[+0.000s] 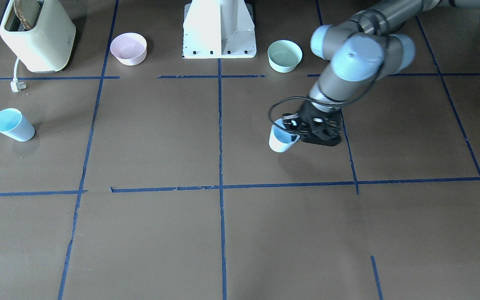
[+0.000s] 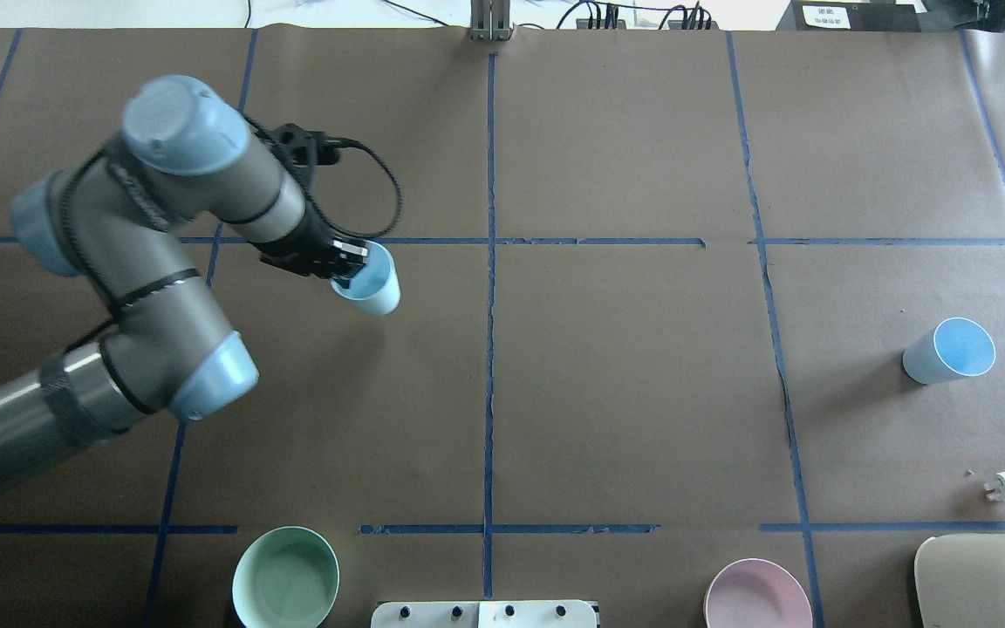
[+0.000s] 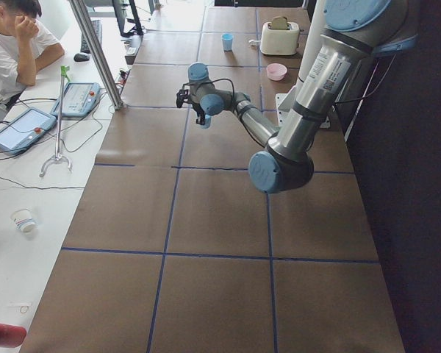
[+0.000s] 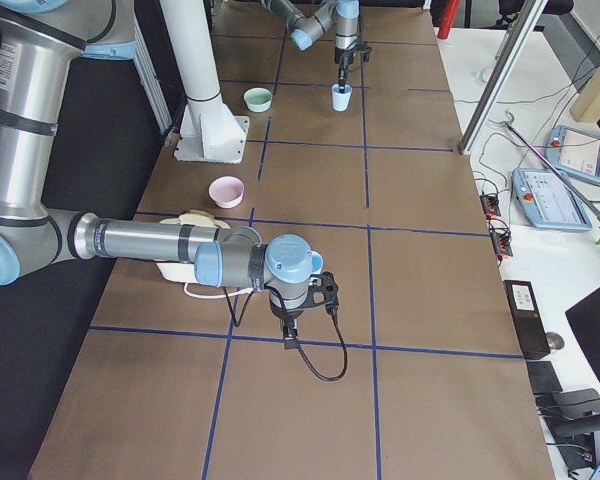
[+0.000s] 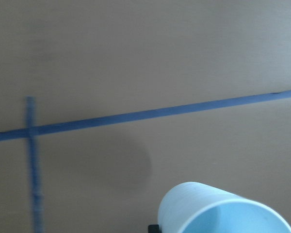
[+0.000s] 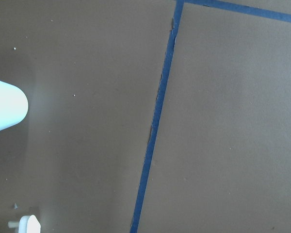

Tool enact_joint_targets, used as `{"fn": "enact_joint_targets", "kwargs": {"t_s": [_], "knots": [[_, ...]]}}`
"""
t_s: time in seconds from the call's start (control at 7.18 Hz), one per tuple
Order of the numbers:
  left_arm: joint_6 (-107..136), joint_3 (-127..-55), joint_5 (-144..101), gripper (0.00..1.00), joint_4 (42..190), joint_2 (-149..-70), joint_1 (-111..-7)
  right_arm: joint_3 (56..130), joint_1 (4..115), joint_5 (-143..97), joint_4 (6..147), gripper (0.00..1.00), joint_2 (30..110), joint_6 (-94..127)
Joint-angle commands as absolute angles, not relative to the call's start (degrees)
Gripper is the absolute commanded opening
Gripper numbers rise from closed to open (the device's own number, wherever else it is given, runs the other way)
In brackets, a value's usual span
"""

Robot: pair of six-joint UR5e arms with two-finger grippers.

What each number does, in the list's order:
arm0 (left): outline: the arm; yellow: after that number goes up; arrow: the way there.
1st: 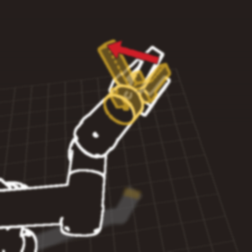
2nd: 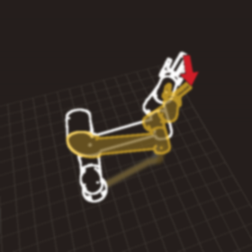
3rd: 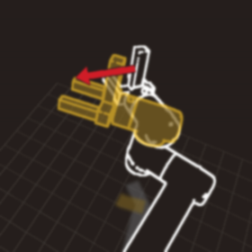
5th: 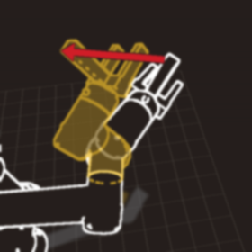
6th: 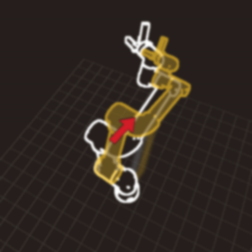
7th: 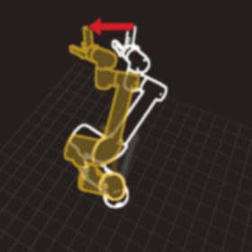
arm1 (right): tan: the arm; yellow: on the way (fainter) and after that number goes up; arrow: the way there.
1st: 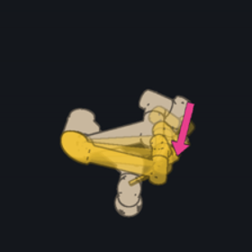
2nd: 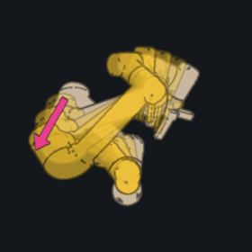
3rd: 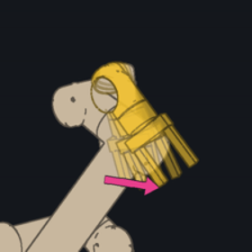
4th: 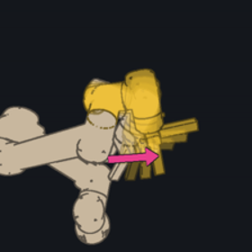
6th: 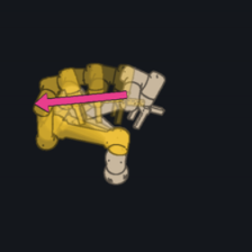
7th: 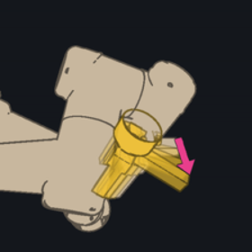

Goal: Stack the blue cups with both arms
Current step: 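Carry the cup with the left gripper to the table center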

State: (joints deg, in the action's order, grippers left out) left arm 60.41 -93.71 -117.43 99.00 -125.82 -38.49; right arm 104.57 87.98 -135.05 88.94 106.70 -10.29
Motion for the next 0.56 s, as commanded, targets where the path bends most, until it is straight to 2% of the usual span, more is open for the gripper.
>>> {"fn": "enact_joint_targets", "kwargs": {"t_s": [0.0,0.14,0.28,0.42], "knots": [[67.48,-87.12,-112.06,0.0,95.8,-136.73,-32.01,104.5,87.98,-135.09,88.95,1.0,106.7,-10.28],[67.5,-85.62,-110.23,0.02,95.97,-137.89,-31.38,104.59,87.98,-135.09,88.95,1.0,106.7,-10.28],[67.41,-85.43,-108.82,0.11,96.15,-137.47,-30.33,104.5,87.98,-135.26,88.95,1.0,106.7,-10.28],[67.59,-85.17,-108.81,0.67,96.15,-137.37,-30.32,104.59,87.98,-135.44,88.95,1.0,106.7,-10.28]]}}
